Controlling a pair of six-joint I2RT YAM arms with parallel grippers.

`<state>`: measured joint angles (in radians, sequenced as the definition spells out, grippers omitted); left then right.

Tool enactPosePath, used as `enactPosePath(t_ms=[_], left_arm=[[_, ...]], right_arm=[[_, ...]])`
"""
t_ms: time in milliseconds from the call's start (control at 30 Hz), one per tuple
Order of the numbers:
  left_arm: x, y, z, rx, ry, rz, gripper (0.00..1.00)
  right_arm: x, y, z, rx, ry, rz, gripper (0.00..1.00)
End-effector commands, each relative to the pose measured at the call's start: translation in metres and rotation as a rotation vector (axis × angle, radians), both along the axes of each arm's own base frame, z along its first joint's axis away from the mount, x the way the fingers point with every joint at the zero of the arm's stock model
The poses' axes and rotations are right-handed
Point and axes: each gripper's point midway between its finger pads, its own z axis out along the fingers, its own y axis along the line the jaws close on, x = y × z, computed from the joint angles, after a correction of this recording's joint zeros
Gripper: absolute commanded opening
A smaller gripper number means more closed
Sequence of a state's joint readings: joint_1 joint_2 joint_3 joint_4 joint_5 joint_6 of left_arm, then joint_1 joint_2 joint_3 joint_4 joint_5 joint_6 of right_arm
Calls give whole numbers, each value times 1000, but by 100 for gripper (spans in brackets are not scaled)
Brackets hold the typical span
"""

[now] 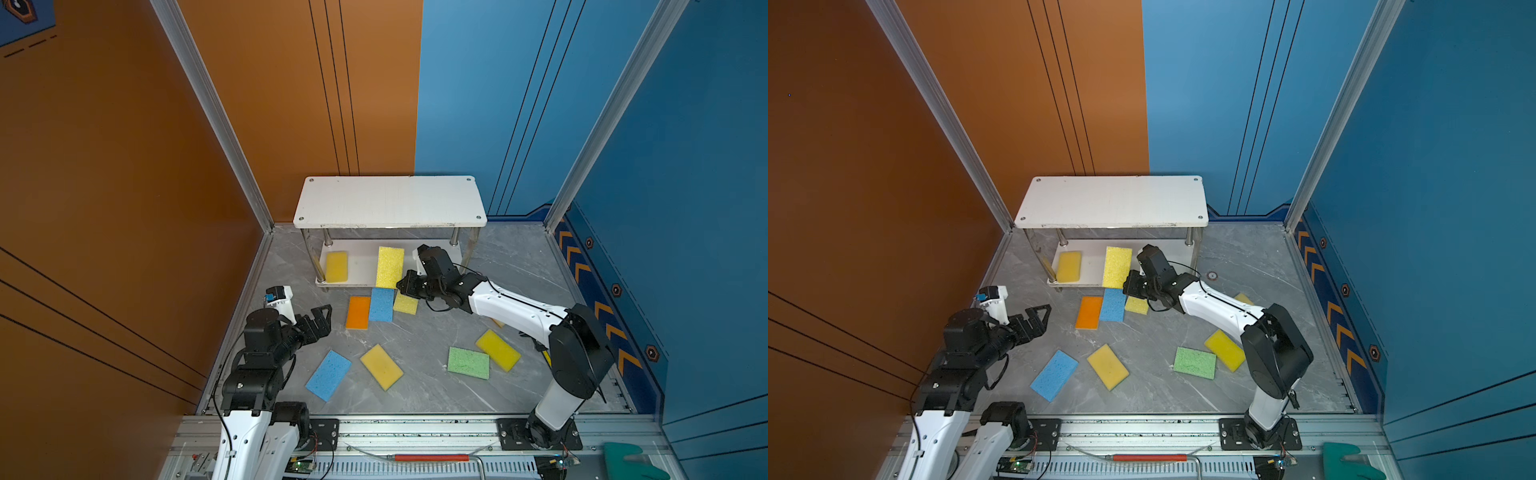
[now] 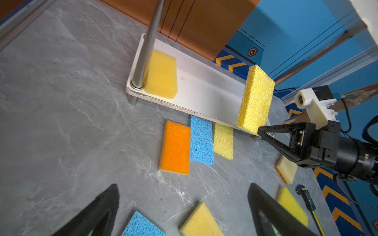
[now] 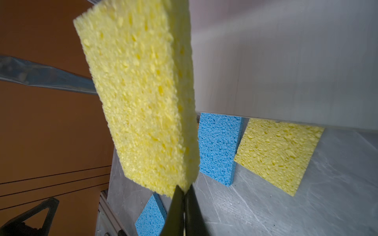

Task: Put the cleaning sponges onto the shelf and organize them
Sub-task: 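Carry the sponge to the lower shelf tier with the right gripper while the left withdraws, then lower the sponge onto the lower tier beside the foam sponge with the right gripper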

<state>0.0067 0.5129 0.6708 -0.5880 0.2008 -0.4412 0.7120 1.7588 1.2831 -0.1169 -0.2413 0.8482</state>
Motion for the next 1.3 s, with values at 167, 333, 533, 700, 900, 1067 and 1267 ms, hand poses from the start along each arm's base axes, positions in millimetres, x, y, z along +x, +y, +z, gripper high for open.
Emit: enactPosePath(t_ms=[167,333,533,700,900,1067,1267], left_arm=[[-11,35,2,101,27,169,98],[-15,43,4,124,31,206,98],[-18,48,7,141,28,228,98],[-18,47,7,138,23,223,98],[-18,46,7,135,20,218,98],[-18,45,7,134,20,213,98],[-18,44,6,132,22,209,98]], right_arm=[[33,32,-1,46,-14,-20,0],[39,45,-11,39,3,-1,0],[42,61,-24,31,32,34,0],[45,76,-36,17,58,69,0],[52,85,-44,3,77,90,0],[61,88,-47,8,83,87,0],[65,93,-53,7,92,94,0]])
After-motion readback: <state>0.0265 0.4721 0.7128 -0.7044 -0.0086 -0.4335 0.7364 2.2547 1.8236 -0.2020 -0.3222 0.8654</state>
